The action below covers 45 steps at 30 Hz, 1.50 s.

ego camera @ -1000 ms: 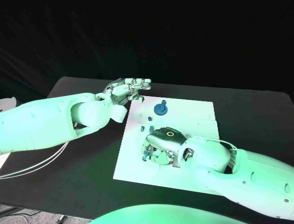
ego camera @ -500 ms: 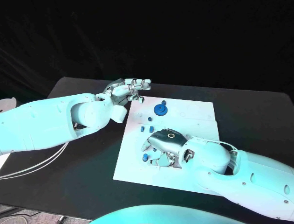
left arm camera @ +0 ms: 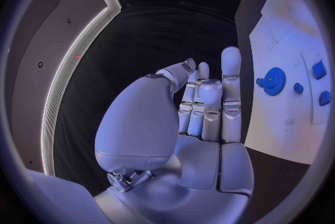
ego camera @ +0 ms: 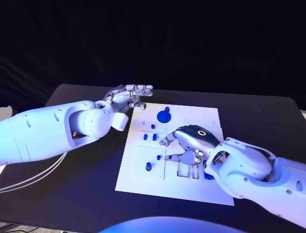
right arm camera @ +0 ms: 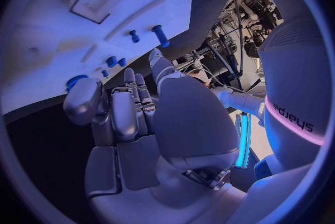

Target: Assemble the parts on the task board

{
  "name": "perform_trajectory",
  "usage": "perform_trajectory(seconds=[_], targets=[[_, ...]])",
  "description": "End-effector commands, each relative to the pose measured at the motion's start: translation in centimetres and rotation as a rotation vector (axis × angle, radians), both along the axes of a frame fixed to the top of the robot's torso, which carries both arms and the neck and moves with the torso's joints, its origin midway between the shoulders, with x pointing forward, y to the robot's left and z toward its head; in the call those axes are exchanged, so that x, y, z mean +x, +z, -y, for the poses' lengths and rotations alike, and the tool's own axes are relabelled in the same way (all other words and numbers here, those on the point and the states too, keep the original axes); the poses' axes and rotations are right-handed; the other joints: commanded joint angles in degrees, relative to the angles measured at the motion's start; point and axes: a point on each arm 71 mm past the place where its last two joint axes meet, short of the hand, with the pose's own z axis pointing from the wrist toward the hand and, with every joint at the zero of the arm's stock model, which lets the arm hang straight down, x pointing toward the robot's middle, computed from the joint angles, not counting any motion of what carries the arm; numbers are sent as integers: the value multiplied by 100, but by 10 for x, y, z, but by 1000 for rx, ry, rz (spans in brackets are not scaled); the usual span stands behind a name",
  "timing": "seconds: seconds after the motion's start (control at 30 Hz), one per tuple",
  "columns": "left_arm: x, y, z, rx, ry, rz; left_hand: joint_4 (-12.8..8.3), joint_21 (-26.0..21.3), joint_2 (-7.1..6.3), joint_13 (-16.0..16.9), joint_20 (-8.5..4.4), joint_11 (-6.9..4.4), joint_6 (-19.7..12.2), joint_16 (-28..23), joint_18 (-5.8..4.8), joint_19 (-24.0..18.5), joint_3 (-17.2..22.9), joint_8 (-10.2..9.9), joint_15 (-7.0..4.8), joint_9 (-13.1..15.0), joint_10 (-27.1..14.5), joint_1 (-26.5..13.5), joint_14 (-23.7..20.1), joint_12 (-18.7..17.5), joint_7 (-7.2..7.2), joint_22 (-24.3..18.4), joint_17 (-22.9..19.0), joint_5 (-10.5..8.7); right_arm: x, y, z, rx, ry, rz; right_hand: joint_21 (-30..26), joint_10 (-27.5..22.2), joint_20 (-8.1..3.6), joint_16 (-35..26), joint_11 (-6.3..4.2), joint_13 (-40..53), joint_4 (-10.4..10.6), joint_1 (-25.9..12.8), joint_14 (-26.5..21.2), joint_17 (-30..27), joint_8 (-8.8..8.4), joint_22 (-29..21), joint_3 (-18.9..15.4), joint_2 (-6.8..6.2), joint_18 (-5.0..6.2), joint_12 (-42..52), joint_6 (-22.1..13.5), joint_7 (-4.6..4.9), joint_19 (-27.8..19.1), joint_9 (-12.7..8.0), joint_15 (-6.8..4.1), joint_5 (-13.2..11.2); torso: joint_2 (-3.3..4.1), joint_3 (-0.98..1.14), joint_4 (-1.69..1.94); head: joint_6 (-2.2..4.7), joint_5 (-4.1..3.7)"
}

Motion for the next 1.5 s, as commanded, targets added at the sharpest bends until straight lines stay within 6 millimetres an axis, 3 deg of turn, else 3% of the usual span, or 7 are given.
perform_trajectory(seconds=[0.03, 0.17, 0.37, 0.57, 0.83, 1.1, 1.5], targets=[[-1, 2, 2, -9, -17, 9, -3, -19, 50, 7, 10, 5, -15, -37, 54, -30, -28, -27, -5, -2, -54, -7, -32, 19, 7, -6, -3, -1, 8, 3, 35, 69, -160, -146, 47, 497, -65, 57, -82, 61, 44, 15, 217, 85, 79, 94, -5, 78, 66, 176, 175, 19, 43, 30, -63, 60, -14, -18, -28, 47, -123], [-2, 2, 3, -9, -18, 8, -3, -19, 50, 7, 10, 5, -15, -37, 54, -30, -28, -27, -5, -2, -54, -7, -32, 19, 7, -6, -3, -1, 10, 1, 75, 46, -308, -210, 326, 1326, -183, 310, -263, 304, 222, -212, 299, 402, 170, 488, -132, 12, -4, 575, 366, -112, 207, 53, -197, 87, -33, -38, -96, 95, -221], [-2, 2, 5, -9, -23, 5, -2, -24, 58, 9, 12, 5, -15, -39, 54, -29, -35, -25, -4, -1, -61, -12, -35, 31, 7, -10, -15, -1, -3, -11, 119, 47, -553, -293, 537, 1724, -382, 443, -446, 1227, 518, -519, 332, 531, 322, 774, -483, -68, -65, 1547, 492, -285, 324, 73, -375, 660, -76, -52, -218, 137, -288], [-2, 1, 6, -11, -29, 4, -2, -24, 58, 9, 12, 5, -15, -39, 54, -29, -35, -25, -4, -1, -61, -12, -35, 31, 7, -10, -15, -1, -16, -18, 131, -12, -637, -337, 794, 1744, -428, 804, -483, 5048, 916, -705, 394, 1002, 546, 1154, -1106, 8, -131, 4916, 455, -342, 426, 160, -388, 1075, -111, -41, -308, 86, -263], [-2, 1, 7, -13, -32, 4, -2, -24, 58, 9, 12, 5, -15, -39, 54, -29, -35, -25, -4, -1, -61, -12, -35, 31, 7, -10, -15, -1, -22, -22, 131, -80, -665, -340, 1012, 1889, -416, 1069, -478, 6378, 955, -741, 444, 1381, 718, 1482, -1462, 184, -189, 6021, 399, -336, 514, 288, -392, 1312, -117, -38, -296, 71, -331], [-2, 0, 6, -12, -30, 3, -4, -32, 55, 10, 12, 5, -15, -41, 55, -31, -40, -24, -3, -1, -64, -15, -38, 35, 7, -16, -21, -1, -23, -25, 117, -110, -626, -340, 1035, 1881, -416, 1103, -474, 6546, 957, -729, 446, 1427, 776, 1515, -1583, 217, -193, 6124, 360, -333, 512, 350, -387, 1311, -112, -45, -307, 62, -297], [-1, -1, 7, -13, -31, 2, -4, -32, 55, 10, 12, 5, -15, -41, 55, -31, -40, -24, -3, -1, -64, -15, -38, 35, 7, -16, -21, -1, -24, -33, 103, -166, -570, -334, 1240, 2037, -407, 1347, -459, 6990, 956, -678, 512, 1822, 819, 1837, -1709, 255, -256, 6492, 285, -318, 608, 418, -370, 1271, -117, -41, -275, 57, -249]])
